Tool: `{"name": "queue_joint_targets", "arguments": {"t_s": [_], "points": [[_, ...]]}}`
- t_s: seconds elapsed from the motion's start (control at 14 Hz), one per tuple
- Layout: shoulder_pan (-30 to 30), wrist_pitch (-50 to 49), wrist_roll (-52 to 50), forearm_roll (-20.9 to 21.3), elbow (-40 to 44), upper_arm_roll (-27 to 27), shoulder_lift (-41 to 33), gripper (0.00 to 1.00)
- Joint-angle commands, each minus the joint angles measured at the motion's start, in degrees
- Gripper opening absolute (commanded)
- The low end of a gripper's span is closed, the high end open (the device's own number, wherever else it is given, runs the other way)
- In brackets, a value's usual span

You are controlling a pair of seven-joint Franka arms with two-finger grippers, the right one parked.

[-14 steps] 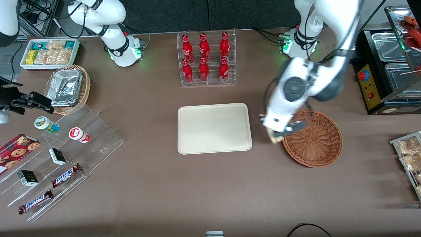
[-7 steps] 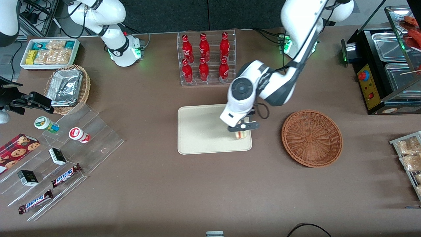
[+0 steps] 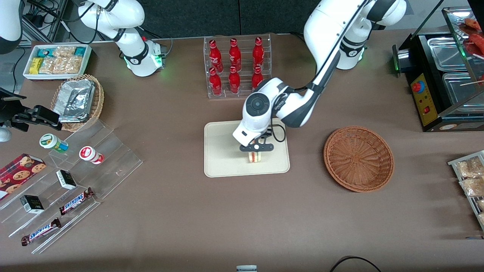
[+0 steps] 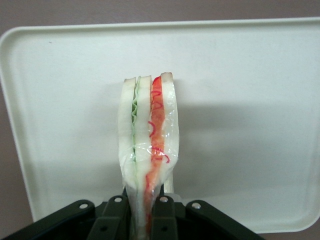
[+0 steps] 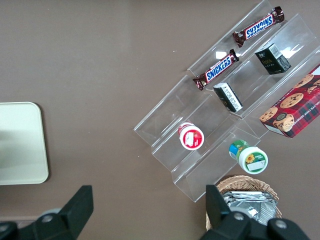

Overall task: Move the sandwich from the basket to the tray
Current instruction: 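Lift the sandwich and carry it over the cream tray, then lower the sandwich onto the tray and open the left gripper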

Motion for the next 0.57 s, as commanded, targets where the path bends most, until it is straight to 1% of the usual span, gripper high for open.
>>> {"name": "queue_joint_targets", "arguments": {"t_s": [0.0,0.14,0.5], "points": [[-0.64,1.21,1.44,-0.41,1.31,0.53,1.18,0.00],[-0.72,3.15,1.79,-0.32,0.96,0.53,1.97,0.00],[-0.72,3.33,1.79,-0.23,0.87,0.53,2.59,0.00]]}}
